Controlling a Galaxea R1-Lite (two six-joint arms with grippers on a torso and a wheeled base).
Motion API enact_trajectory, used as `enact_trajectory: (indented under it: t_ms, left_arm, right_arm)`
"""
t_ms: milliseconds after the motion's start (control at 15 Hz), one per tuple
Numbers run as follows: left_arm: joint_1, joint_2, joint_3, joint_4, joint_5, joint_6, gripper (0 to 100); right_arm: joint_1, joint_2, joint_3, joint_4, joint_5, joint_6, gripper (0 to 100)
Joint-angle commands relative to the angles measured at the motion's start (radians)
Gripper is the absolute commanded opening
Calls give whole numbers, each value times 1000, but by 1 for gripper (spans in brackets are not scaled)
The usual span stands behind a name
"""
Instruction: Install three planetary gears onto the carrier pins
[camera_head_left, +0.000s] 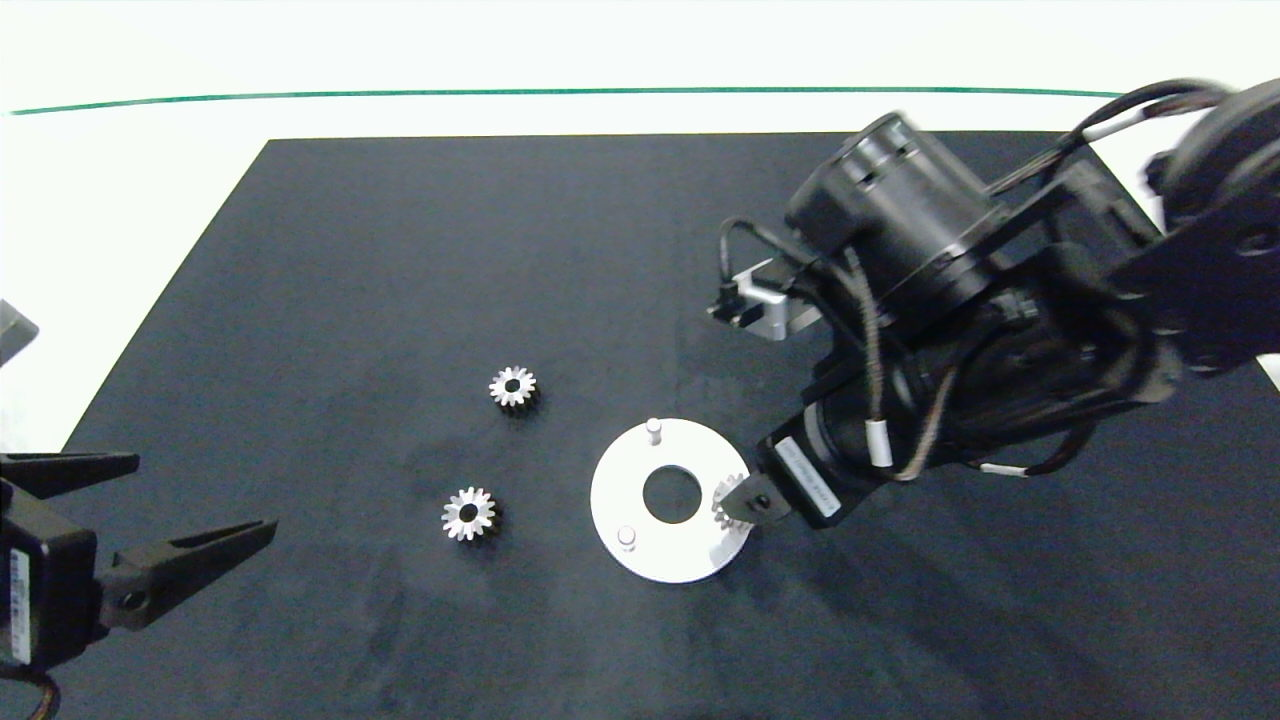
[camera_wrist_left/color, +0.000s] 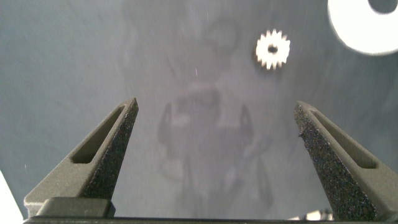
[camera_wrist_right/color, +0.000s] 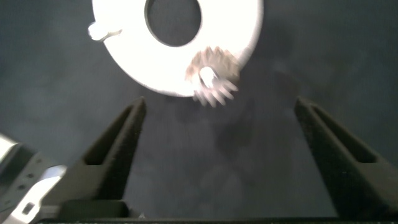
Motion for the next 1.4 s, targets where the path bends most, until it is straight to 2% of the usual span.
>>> enact_trajectory:
  t_ms: [67, 200, 467, 667, 933, 1133, 1200, 1267, 1400]
  left_arm:
    - [-14, -2, 25, -58, 0, -76, 100]
    - [-142, -2, 25, -106, 7, -96, 100]
    - [-177, 24, 48, -112, 10, -96, 100]
    - [-192, 60, 55, -115, 16, -76, 100]
    - [-280, 130, 55, -138, 30, -81, 100]
    - [-326, 208, 117, -304, 33, -81, 100]
    - [-344, 250, 150, -380, 56, -79, 100]
    - [-359, 288, 162, -433, 92, -84, 100]
    - [-363, 340, 182, -469, 99, -82, 100]
  right_arm:
    - [37, -430, 109, 9, -34, 51, 100]
    - [11, -621, 234, 10, -34, 60, 100]
    - [-9, -852, 417, 9, -34, 62, 100]
    - [-10, -919, 448, 4, -34, 71, 100]
    - [-36, -939, 437, 4, -40, 59, 100]
    - [-38, -944, 438, 4, -40, 51, 100]
    - [-38, -941, 443, 4, -40, 51, 100]
    - [-38, -936, 443, 4, -40, 51, 100]
    - [-38, -936, 446, 4, -38, 51, 100]
